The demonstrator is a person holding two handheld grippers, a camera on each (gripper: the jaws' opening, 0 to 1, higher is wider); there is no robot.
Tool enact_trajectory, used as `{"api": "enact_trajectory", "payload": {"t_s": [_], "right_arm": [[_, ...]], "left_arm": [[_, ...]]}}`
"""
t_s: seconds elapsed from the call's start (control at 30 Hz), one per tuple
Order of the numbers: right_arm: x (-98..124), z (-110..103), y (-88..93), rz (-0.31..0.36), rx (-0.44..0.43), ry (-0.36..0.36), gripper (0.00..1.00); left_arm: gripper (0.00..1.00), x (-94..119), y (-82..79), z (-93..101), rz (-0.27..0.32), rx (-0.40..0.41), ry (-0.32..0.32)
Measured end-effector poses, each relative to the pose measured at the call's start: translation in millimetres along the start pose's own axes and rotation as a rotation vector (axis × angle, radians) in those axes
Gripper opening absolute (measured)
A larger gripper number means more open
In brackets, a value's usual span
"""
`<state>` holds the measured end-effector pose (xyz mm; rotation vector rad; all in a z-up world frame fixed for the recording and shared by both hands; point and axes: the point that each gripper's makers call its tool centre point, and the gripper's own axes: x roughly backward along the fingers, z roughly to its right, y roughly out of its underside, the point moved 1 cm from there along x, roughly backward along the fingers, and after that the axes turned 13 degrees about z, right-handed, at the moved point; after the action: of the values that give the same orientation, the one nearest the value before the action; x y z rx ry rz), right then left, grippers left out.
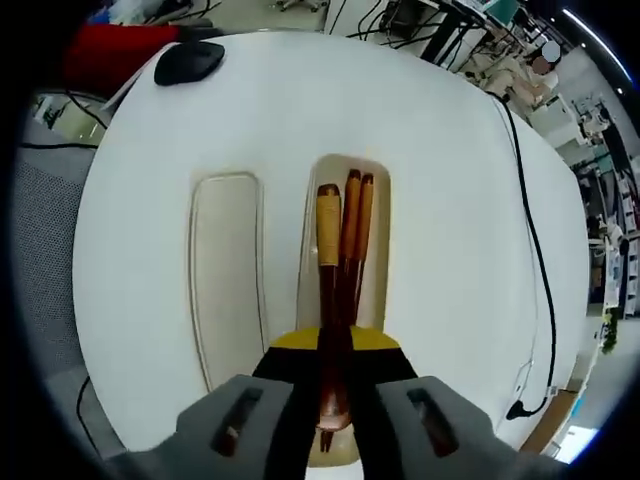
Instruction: Arrange the utensils inside the cutlery case until each visible utensil rests in its matching compartment.
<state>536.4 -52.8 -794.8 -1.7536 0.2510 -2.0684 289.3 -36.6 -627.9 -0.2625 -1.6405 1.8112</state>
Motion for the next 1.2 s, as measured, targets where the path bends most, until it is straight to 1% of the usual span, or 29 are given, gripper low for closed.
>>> {"api": "enact_trajectory", "payload": {"t_s": [0.1,0.2,0.23,0.3,0.33,0.37,0.4,0.47,0.53,0.57,0.7,0.77,0.83,0.93,1.0,1.1,1.2], "right_arm": [[5.3,0.9,-0.2,0.021,-0.03,0.009,0.09],[11.6,1.0,3.3,0.025,-0.036,0.031,0.13],[13.9,1.3,5.0,0.025,-0.036,0.037,0.16],[18.5,4.3,8.2,0.034,-0.022,0.065,0.25],[22.7,6.8,10.3,0.039,0.005,0.087,0.28],[25.7,8.0,13.3,0.032,0.007,0.098,0.33],[30.5,7.5,17.2,0.022,-0.01,0.109,0.38],[36.5,7.4,20.2,0.022,-0.017,0.123,0.47],[46.0,8.3,22.9,0.03,-0.025,0.151,0.52],[47.5,8.1,23.5,0.031,-0.027,0.154,0.54],[62.5,2.0,29.1,0.028,-0.03,0.171,0.55],[71.2,-4.0,32.4,0.015,-0.011,0.171,0.55],[81.8,-11.2,31.5,0.028,-0.004,0.178,0.56],[96.4,-21.5,33.0,0.041,-0.009,0.189,0.56],[104.4,-27.6,34.3,0.054,-0.018,0.199,0.57],[119.8,-37.6,35.1,0.083,-0.014,0.226,0.61],[134.7,-43.9,34.1,0.107,-0.027,0.246,0.6]], "left_arm": [[0.53,-0.2,0.5,1.2,-0.003,0.001,0.006],[0.53,-0.5,-0.9,1.5,0.002,-0.004,0.007],[0.53,-0.5,-0.9,2.1,0.002,-0.007,0.01],[0.53,-0.6,-0.6,3.4,0.0,-0.009,0.017],[0.53,-0.5,-1.2,4.0,0.003,-0.008,0.019],[0.53,-0.1,-2.0,3.9,0.007,-0.01,0.018],[0.53,0.4,-2.9,3.8,0.011,-0.016,0.015],[0.53,0.8,-3.8,3.8,0.016,-0.021,0.015],[0.53,1.4,-4.5,4.0,0.021,-0.021,0.013],[0.53,1.7,-4.5,3.9,0.021,-0.024,0.012],[0.53,2.2,-5.3,5.0,0.02,-0.049,0.016],[0.53,3.4,-8.4,4.1,0.038,-0.037,0.018],[0.53,4.8,-12.0,2.2,0.059,-0.023,0.01],[0.54,3.8,-12.6,3.8,0.056,-0.034,0.013],[0.53,3.2,-14.3,7.8,0.061,-0.04,0.03],[0.53,2.9,-14.0,9.7,0.055,-0.062,0.036],[0.54,2.7,-15.0,10.2,0.058,-0.066,0.04]]}}
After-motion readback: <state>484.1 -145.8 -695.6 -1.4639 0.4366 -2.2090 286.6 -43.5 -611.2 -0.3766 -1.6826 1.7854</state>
